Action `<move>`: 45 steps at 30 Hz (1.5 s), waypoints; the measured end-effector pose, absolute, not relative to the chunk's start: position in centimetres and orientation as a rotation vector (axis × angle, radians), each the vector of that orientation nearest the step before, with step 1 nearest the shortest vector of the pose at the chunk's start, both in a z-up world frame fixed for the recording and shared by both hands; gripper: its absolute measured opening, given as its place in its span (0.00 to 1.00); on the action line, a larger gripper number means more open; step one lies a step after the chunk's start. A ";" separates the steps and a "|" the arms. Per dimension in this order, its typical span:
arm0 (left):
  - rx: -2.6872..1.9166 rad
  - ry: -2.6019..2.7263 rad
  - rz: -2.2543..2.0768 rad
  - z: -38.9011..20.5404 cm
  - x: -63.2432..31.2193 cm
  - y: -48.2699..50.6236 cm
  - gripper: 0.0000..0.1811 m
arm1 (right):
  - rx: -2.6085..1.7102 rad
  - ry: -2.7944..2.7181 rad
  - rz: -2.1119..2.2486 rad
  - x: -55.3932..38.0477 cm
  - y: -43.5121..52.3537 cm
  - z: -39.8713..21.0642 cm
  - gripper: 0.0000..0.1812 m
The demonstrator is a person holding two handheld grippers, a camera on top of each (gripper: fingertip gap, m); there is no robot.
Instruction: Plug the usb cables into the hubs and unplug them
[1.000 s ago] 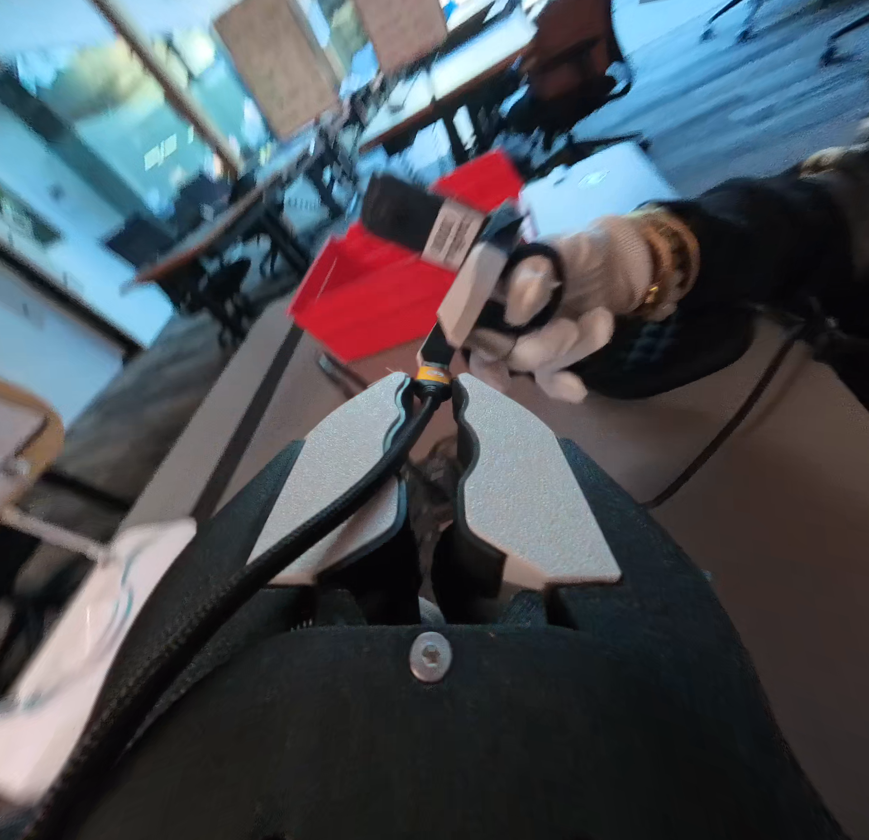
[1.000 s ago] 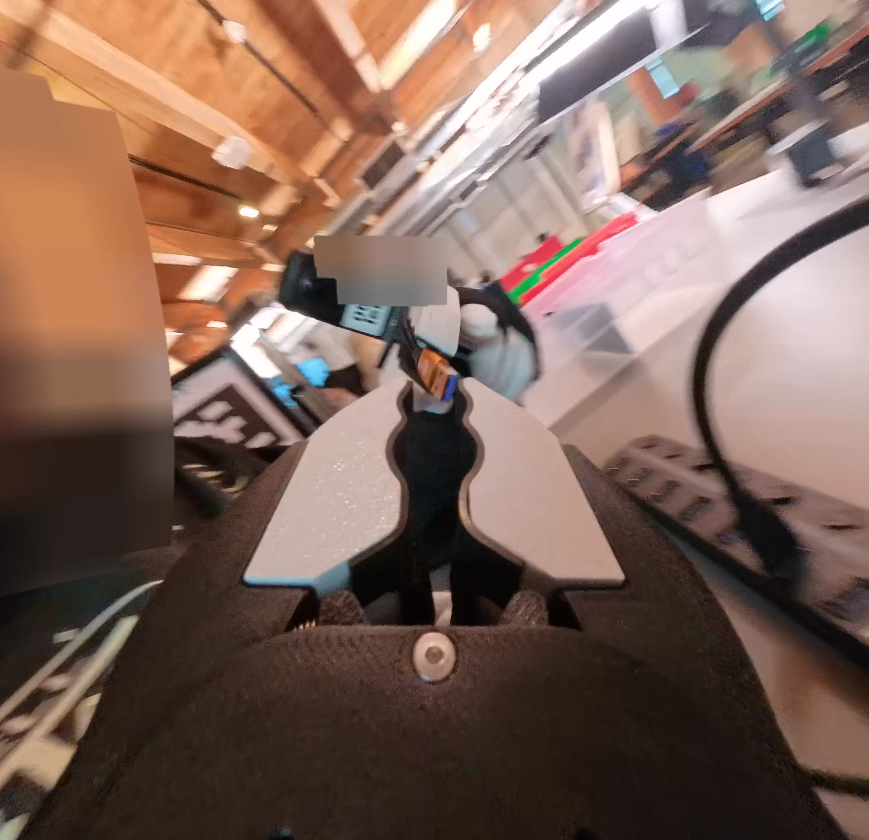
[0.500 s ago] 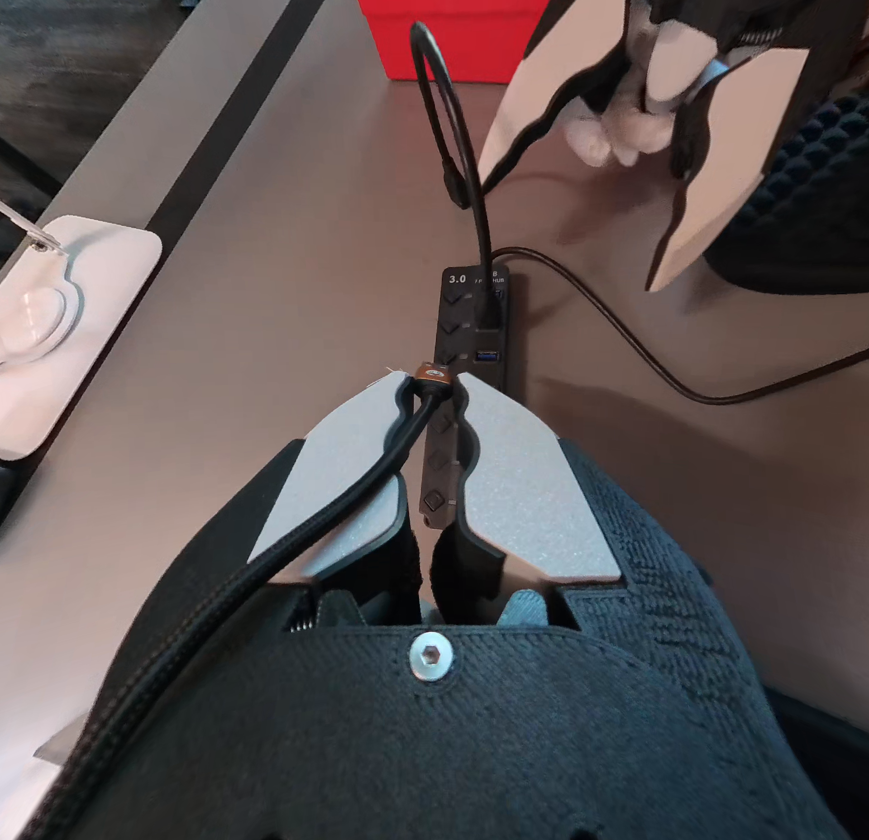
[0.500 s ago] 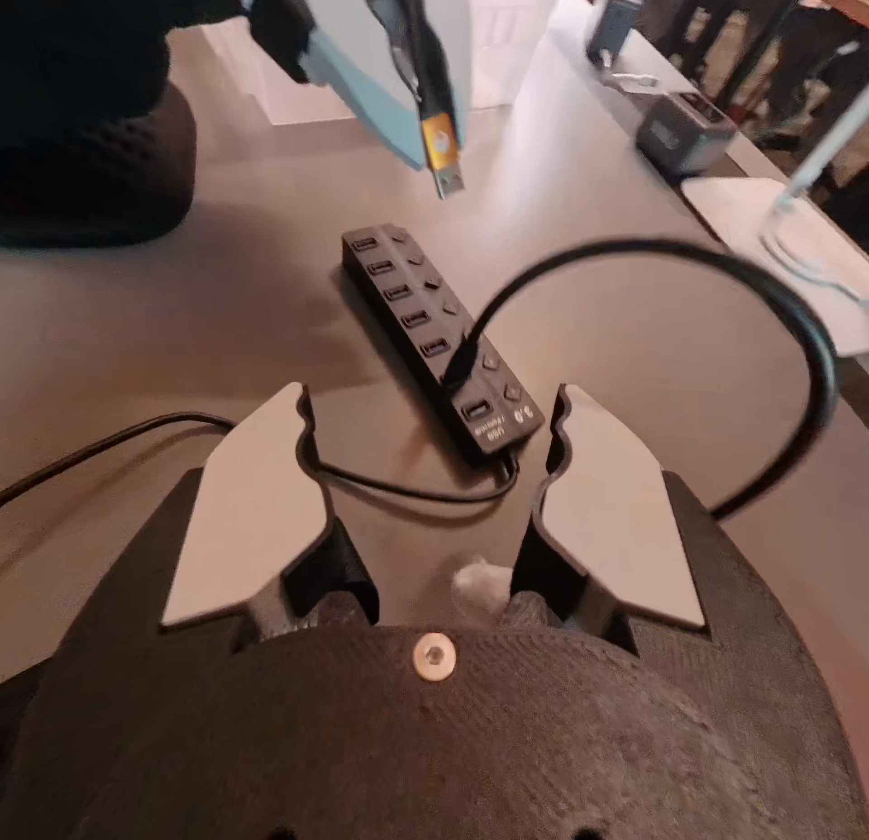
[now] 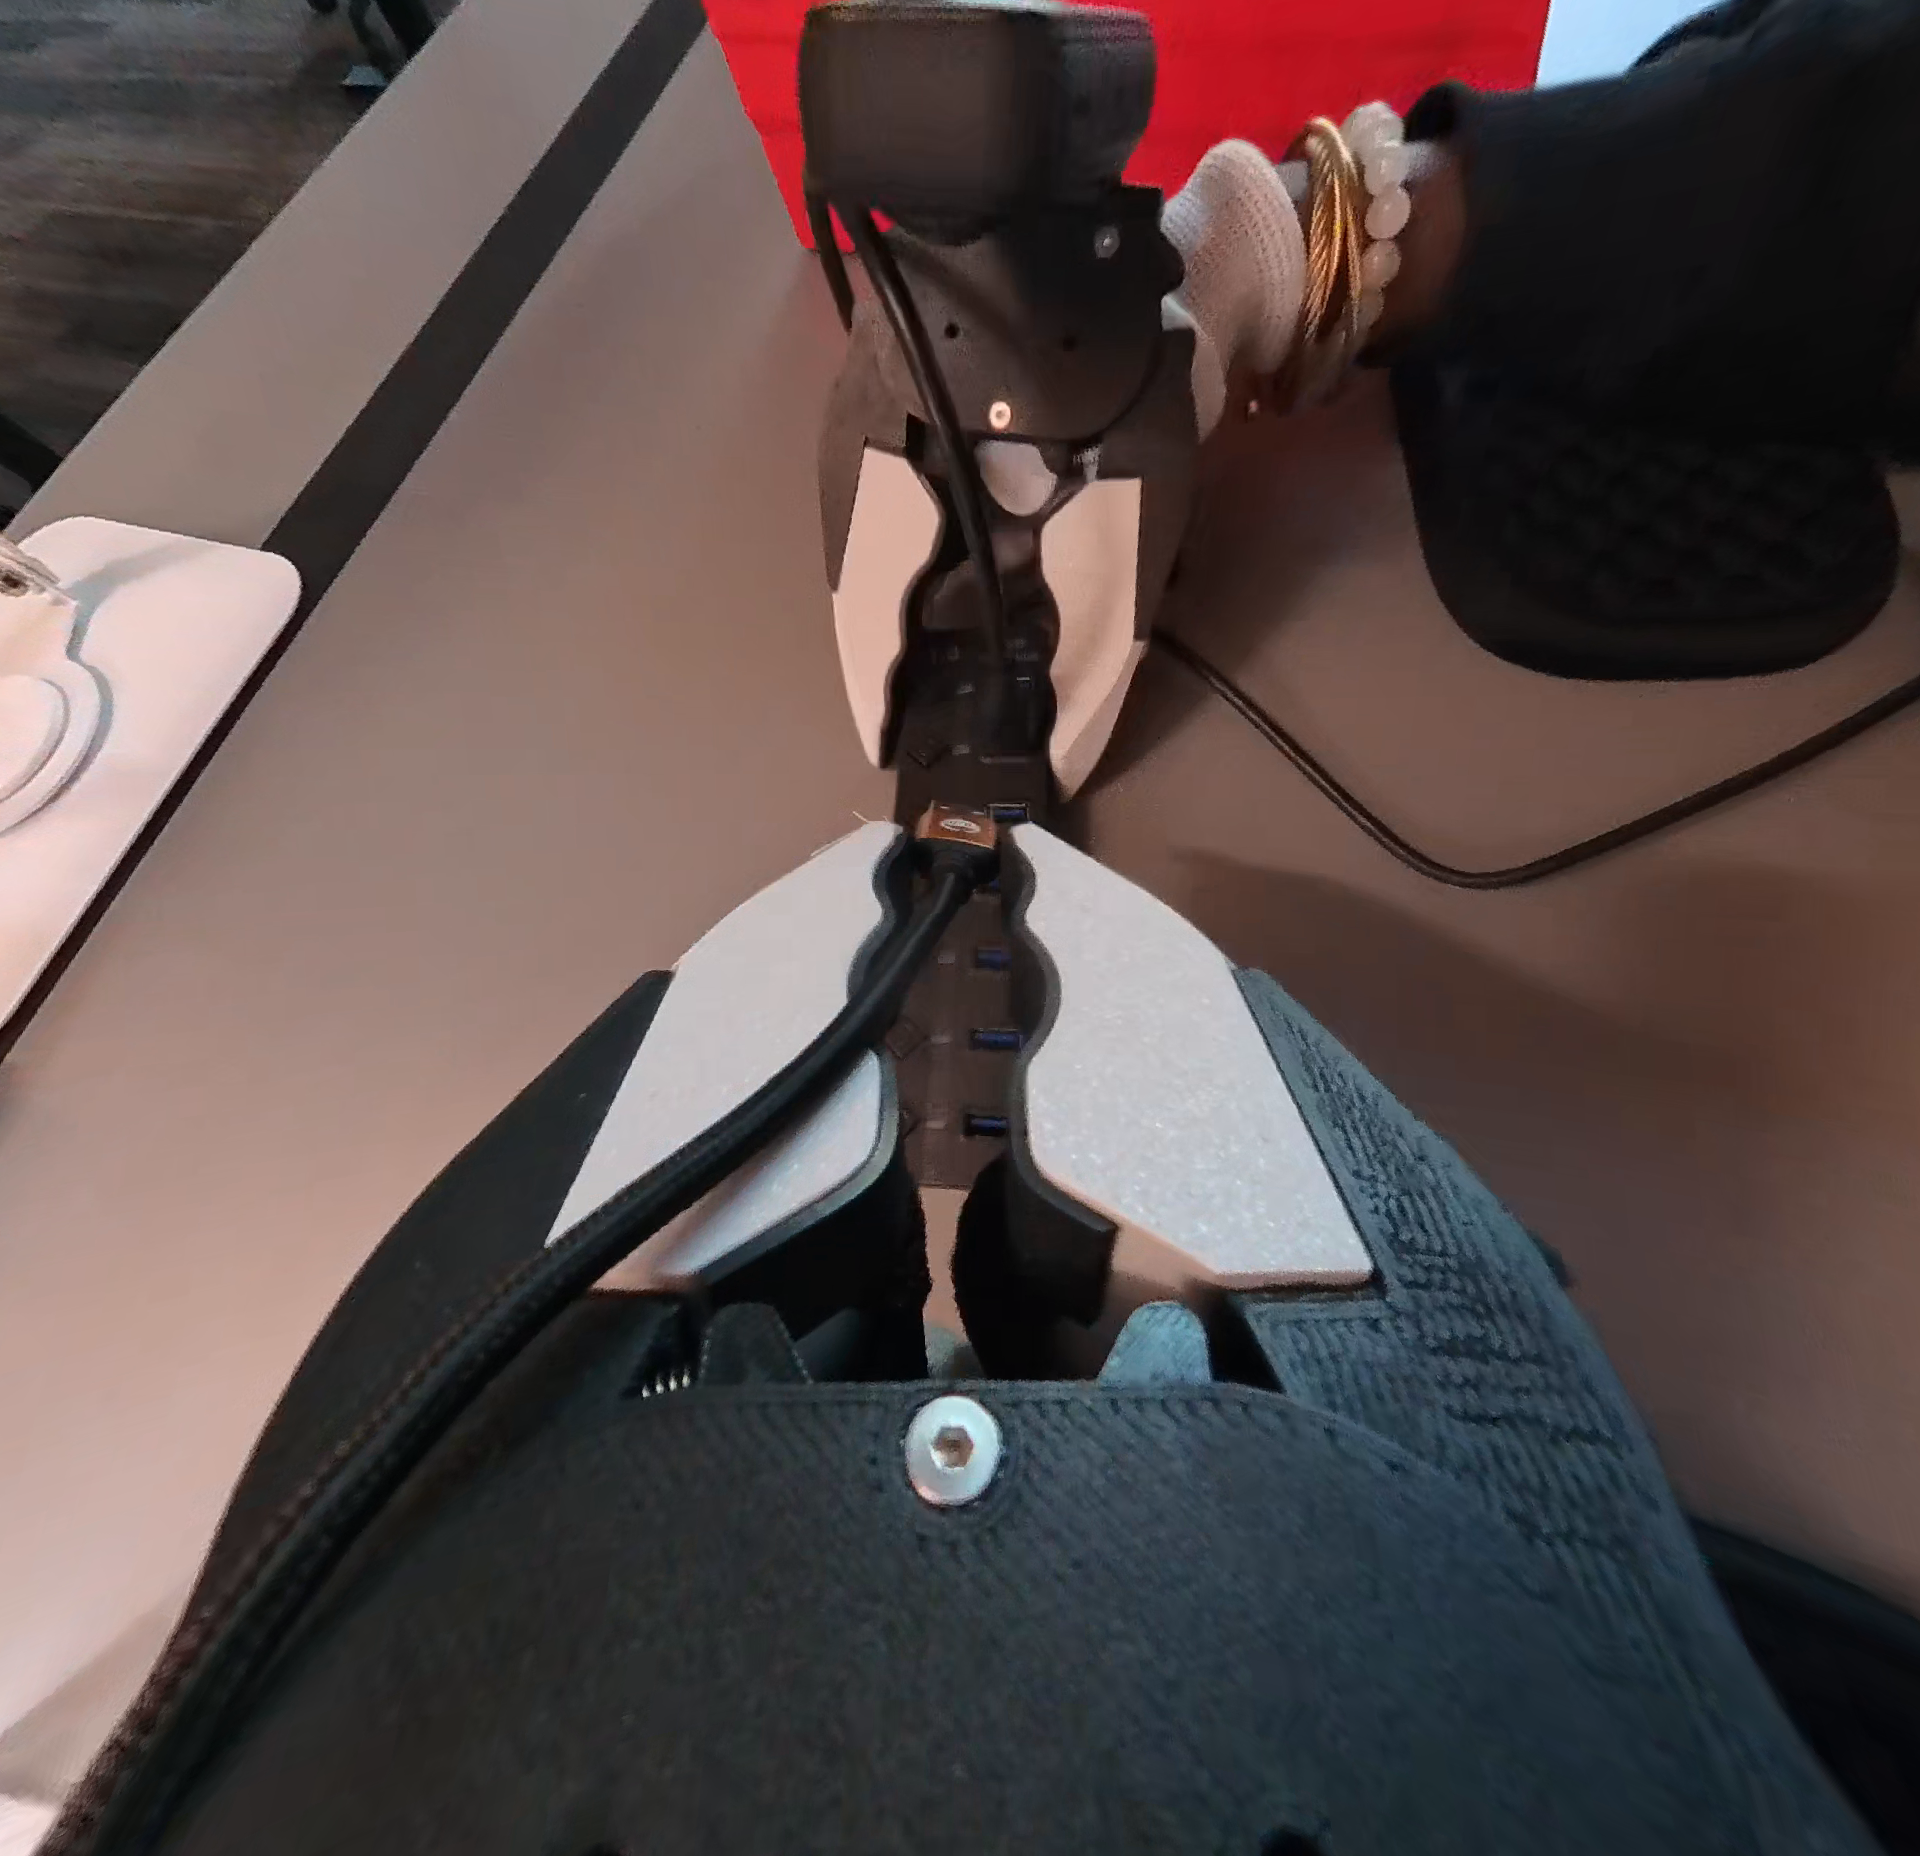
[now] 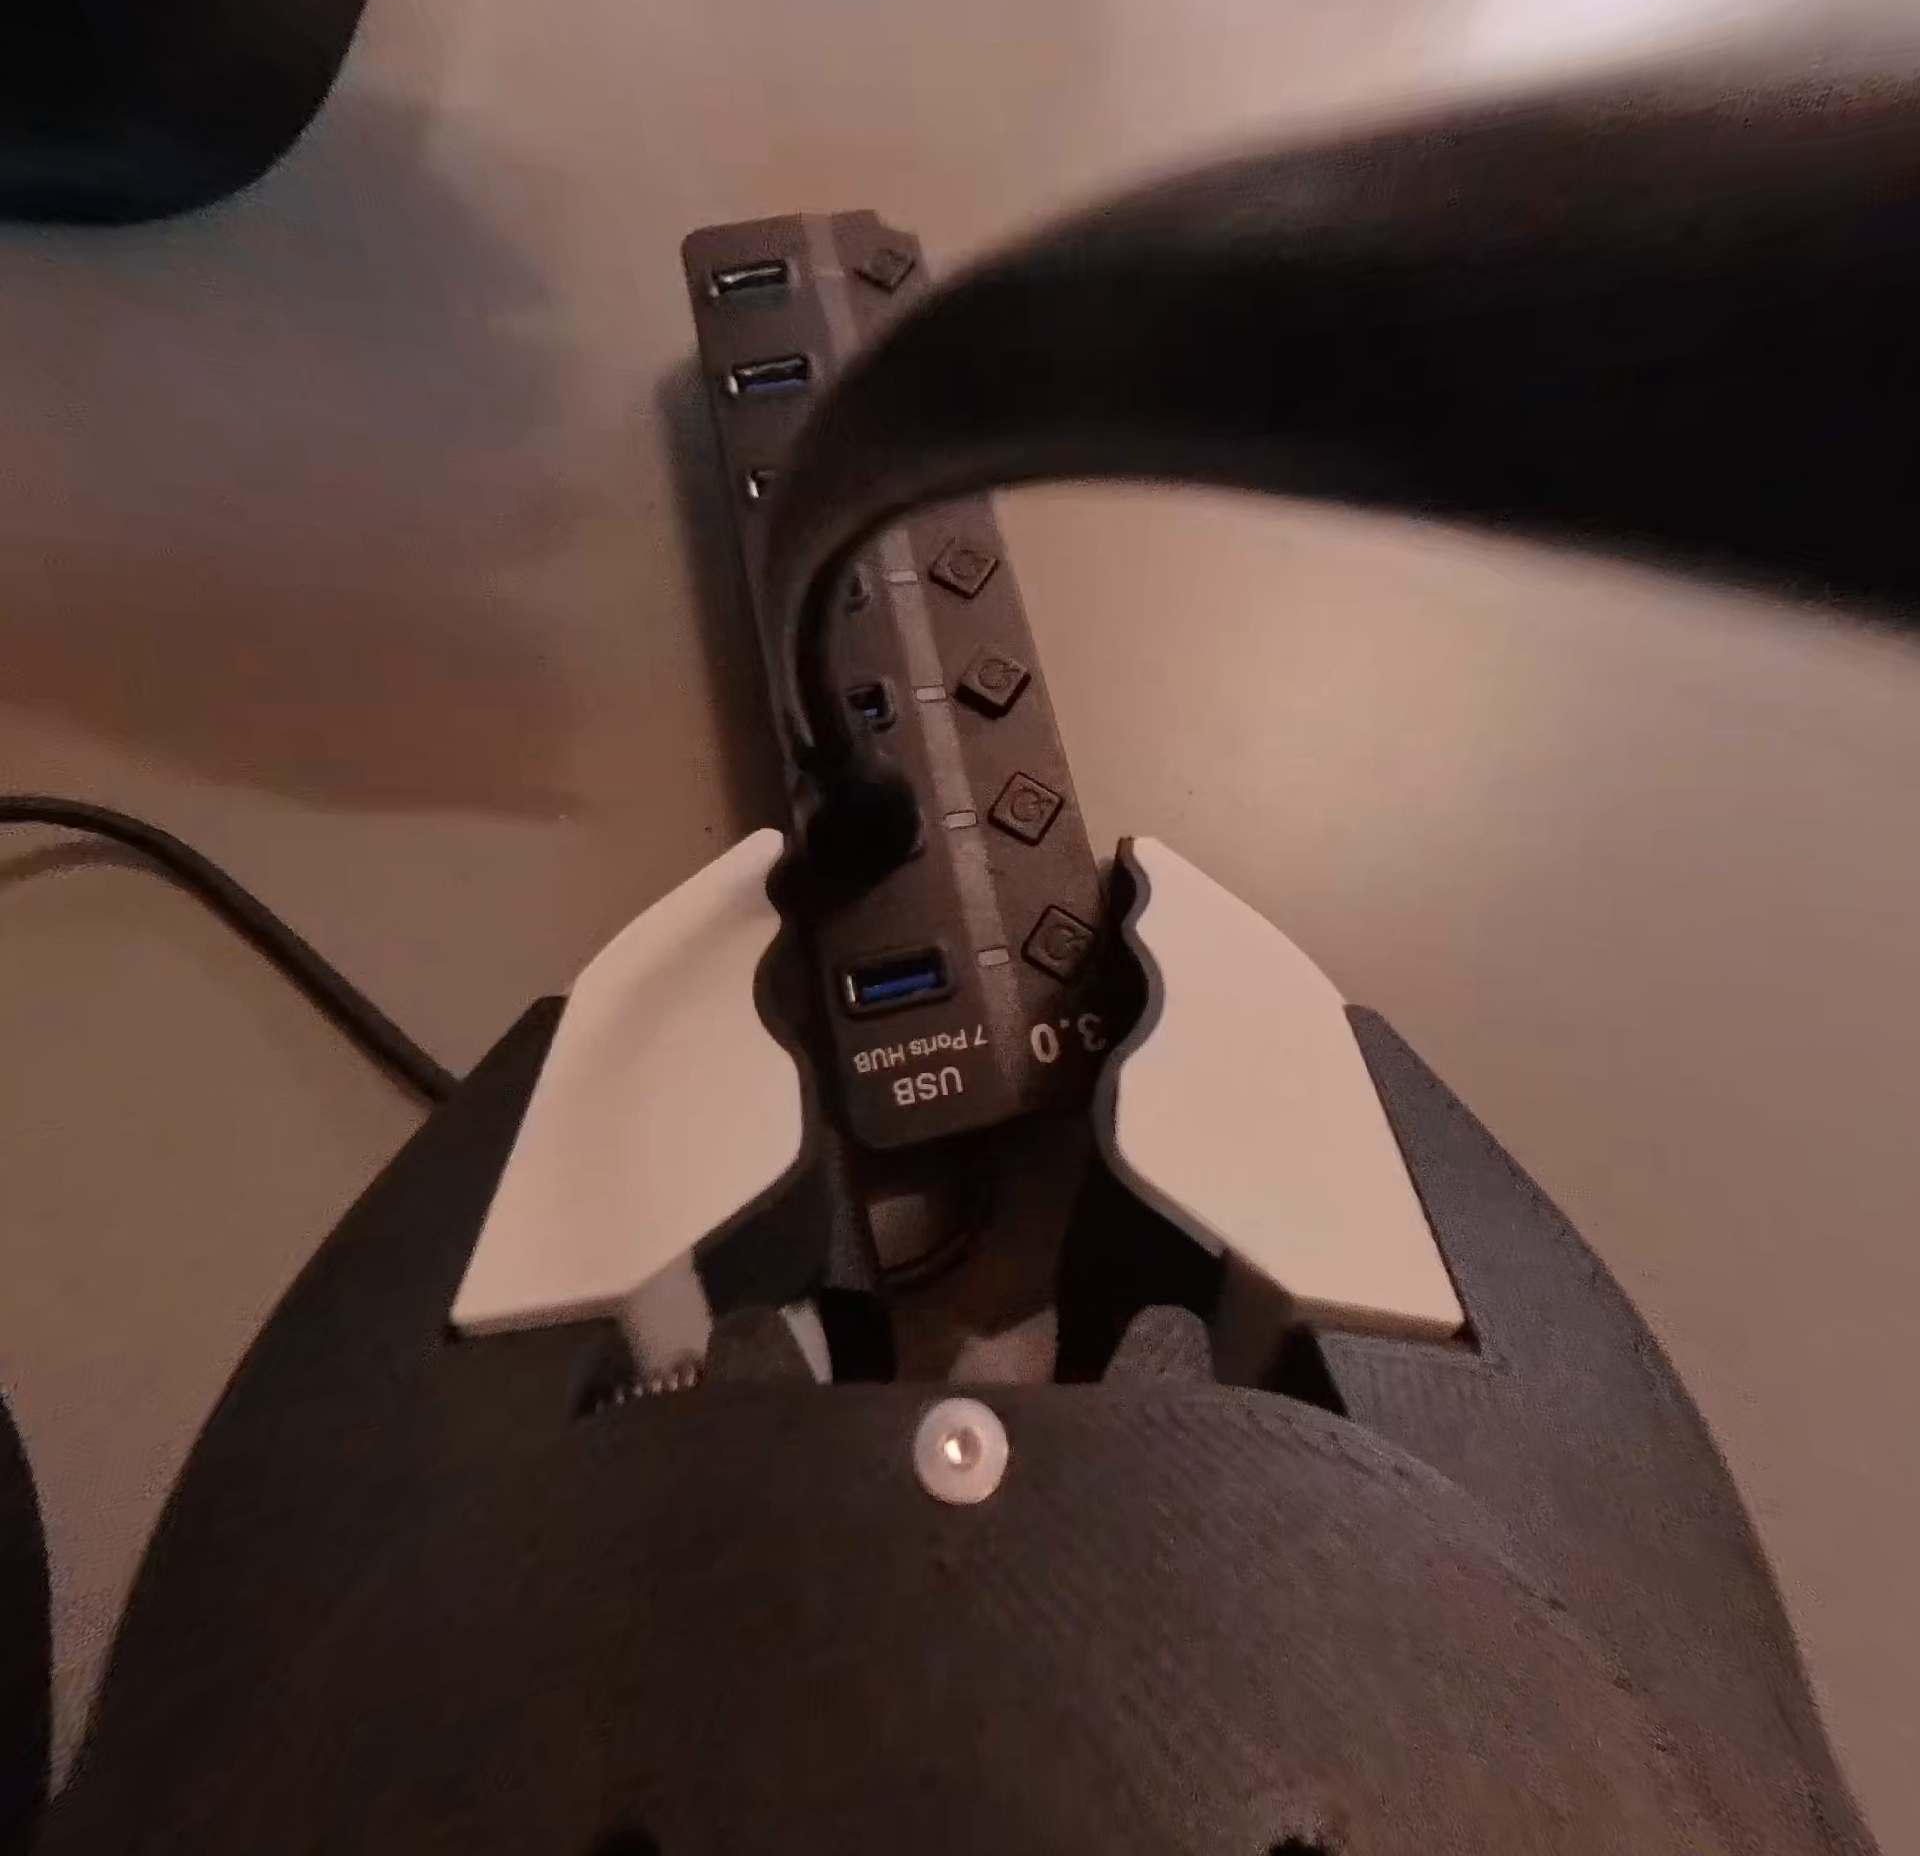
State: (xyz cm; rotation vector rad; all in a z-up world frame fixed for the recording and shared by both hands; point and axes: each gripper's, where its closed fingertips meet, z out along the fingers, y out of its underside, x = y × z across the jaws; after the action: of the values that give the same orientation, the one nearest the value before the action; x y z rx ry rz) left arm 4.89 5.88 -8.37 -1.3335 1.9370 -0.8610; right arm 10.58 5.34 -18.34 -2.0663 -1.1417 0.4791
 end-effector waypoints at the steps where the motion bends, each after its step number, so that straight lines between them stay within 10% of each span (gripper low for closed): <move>1: -1.333 1.953 -0.838 -8.7 4.9 5.8 0.08 | -2.060 -1.153 0.468 10.3 5.2 -18.3 0.32; 37: -1.175 2.175 -0.720 -14.1 6.8 3.6 0.09 | -2.170 -1.162 0.041 10.8 3.1 -14.8 0.30; 40: -1.212 2.073 -0.905 -12.1 6.5 4.2 0.26 | -2.058 -1.054 0.032 11.3 4.1 -12.5 0.30; 45: -1.079 1.909 -1.171 -7.3 5.9 3.2 0.24 | -1.859 -0.877 -0.150 13.4 5.1 -7.6 0.30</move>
State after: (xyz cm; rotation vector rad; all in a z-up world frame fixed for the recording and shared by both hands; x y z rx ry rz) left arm 5.90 3.16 -7.29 -1.0788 1.9093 -1.1710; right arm 13.39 5.14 -7.63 -1.8591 -0.8775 -0.1503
